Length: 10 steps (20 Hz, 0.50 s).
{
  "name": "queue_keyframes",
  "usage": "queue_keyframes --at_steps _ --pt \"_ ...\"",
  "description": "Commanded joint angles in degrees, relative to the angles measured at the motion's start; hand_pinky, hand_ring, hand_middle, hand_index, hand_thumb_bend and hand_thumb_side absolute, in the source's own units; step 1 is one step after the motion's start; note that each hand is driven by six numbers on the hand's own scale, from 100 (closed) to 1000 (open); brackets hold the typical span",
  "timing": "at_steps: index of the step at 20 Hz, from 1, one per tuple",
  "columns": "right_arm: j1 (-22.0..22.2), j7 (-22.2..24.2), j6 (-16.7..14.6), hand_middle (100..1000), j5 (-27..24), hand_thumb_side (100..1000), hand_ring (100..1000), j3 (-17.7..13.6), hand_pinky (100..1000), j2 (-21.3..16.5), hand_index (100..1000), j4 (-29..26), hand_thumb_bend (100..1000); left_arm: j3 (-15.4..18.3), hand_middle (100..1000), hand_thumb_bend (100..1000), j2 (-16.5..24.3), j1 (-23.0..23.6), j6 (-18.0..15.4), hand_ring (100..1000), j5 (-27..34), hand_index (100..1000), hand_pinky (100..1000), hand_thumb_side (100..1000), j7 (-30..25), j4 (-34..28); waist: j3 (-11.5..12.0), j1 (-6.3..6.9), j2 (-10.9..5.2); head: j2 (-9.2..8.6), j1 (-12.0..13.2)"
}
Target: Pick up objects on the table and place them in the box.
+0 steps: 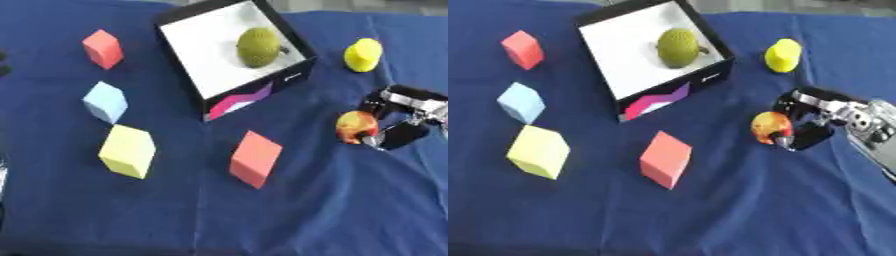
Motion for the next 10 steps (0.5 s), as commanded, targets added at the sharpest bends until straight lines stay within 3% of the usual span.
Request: queue_keyframes --at_steps 1,2,5,7,8,10 --pt "-1.7 1.1 0.0 503 -2.7 100 681 -3.8 729 -4.4 614 -5.3 100 0.3 575 100 1.0 -0.5 -0.1 712 0.0 690 722 732 -0.1 -1.1 -0.1 -0.34 -1.84 -0.33 0.1" --pt "-2.5 1.2 -0.1 502 -2.9 100 680 -4.7 729 -4.9 613 -6.3 182 0.3 575 100 1.0 -0.5 -0.1 712 0.0 690 722 730 -0.1 -1.1 -0.1 -0.38 -1.88 -0.4 0.1" --pt "-5.6 2.7 0.1 502 -3.5 100 680 -6.5 732 -5.6 613 -7.8 187 0.3 575 100 1.0 -0.4 -0.1 712 0.0 690 722 730 -0.1 -1.1 -0.2 -0.44 -2.0 -0.37 0.0" --pt "-9.2 3.8 0.6 502 -3.9 100 675 -7.3 733 -4.9 614 -7.1 180 0.2 575 100 1.0 -0.3 -0.1 713 0.0 690 722 730 -0.2 -1.1 -0.2 -0.46 -2.1 -0.19 0.0" --pt "-11.5 4.0 1.0 504 -4.0 100 675 -7.4 734 -3.9 613 -6.0 100 0.2 576 100 1.0 -0.3 -0.1 713 0.0 690 722 730 -0.2 -1.1 -0.2 -0.45 -2.18 -0.05 0.0" --pt "-17.1 3.8 1.7 503 -3.0 100 680 -6.6 737 -0.8 612 -2.2 197 0.2 576 100 0.9 -0.2 -0.1 713 0.0 690 722 730 -0.3 -1.0 -0.1 -0.4 -2.32 0.14 -0.3"
